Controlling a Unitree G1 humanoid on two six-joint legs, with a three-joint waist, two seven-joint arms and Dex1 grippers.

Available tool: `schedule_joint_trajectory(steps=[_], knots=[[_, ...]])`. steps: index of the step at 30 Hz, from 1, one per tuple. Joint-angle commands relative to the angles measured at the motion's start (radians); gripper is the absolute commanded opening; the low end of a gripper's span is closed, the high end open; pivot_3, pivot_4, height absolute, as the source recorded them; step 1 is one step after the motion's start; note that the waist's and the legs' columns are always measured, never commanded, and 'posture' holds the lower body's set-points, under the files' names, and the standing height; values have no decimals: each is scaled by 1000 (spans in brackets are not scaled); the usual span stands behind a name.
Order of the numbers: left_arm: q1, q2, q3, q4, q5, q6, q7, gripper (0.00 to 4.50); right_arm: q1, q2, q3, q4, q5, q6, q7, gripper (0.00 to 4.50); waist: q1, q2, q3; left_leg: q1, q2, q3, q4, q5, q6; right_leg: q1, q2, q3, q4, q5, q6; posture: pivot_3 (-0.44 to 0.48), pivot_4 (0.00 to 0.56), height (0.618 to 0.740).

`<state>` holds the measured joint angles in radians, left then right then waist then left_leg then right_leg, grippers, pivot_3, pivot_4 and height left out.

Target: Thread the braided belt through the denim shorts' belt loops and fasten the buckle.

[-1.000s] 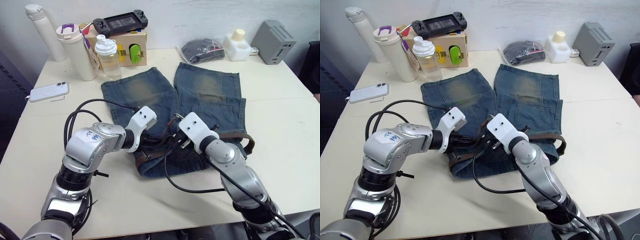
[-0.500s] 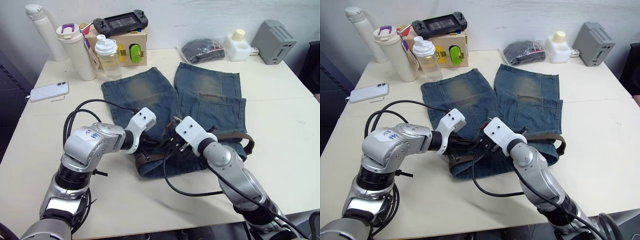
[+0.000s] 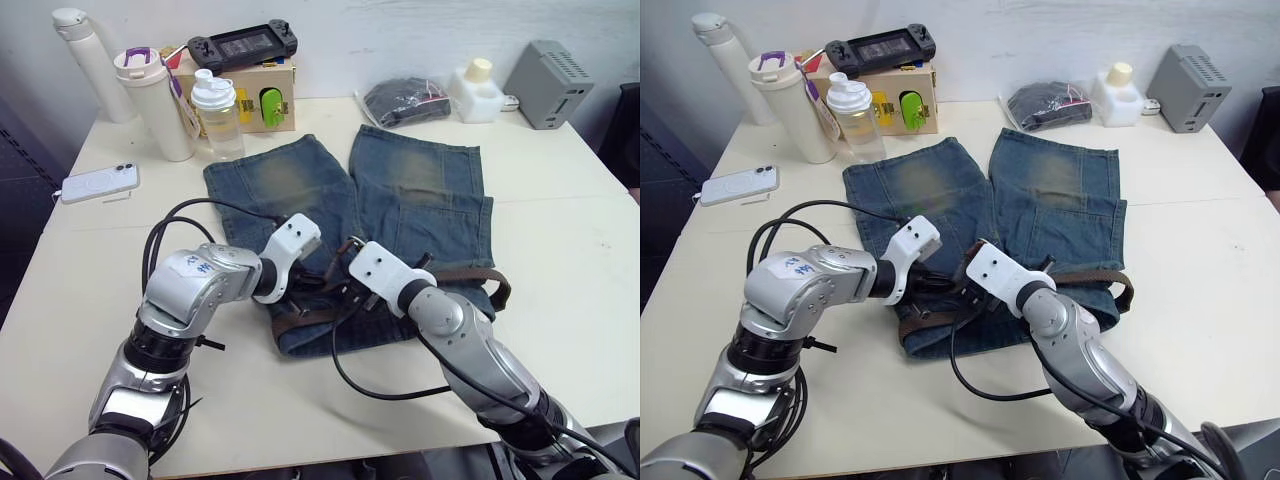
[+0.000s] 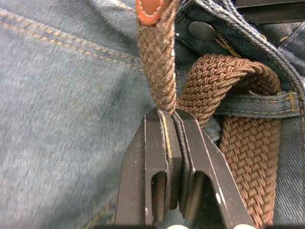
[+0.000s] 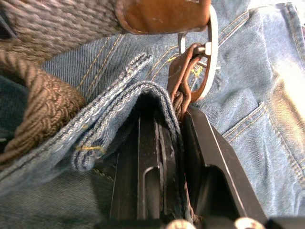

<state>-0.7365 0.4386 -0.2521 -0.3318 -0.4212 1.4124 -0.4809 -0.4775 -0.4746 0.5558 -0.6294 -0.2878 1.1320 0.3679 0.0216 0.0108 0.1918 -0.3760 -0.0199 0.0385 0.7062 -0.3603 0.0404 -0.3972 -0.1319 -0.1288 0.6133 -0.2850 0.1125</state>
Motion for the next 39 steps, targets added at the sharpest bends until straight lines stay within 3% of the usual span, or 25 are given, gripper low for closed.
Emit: schedule_joint_trajectory(steps=[1,17,39], knots=[[-41,-15,6,-29,5,-65,1,0,10,6,38,-48,22,-21,34,6,0,0,0,0,0,0,0,0,0,0,0,0,0,0,0,0,150,690],[43,58,37,-115,-14,4,16,0,3,38,-81,-21,-3,-15,-17,6,0,0,0,0,0,0,0,0,0,0,0,0,0,0,0,0,150,690],[85,63,19,-144,-8,2,46,0,-7,53,-90,-7,-10,-23,-29,6,0,0,0,0,0,0,0,0,0,0,0,0,0,0,0,0,150,690]])
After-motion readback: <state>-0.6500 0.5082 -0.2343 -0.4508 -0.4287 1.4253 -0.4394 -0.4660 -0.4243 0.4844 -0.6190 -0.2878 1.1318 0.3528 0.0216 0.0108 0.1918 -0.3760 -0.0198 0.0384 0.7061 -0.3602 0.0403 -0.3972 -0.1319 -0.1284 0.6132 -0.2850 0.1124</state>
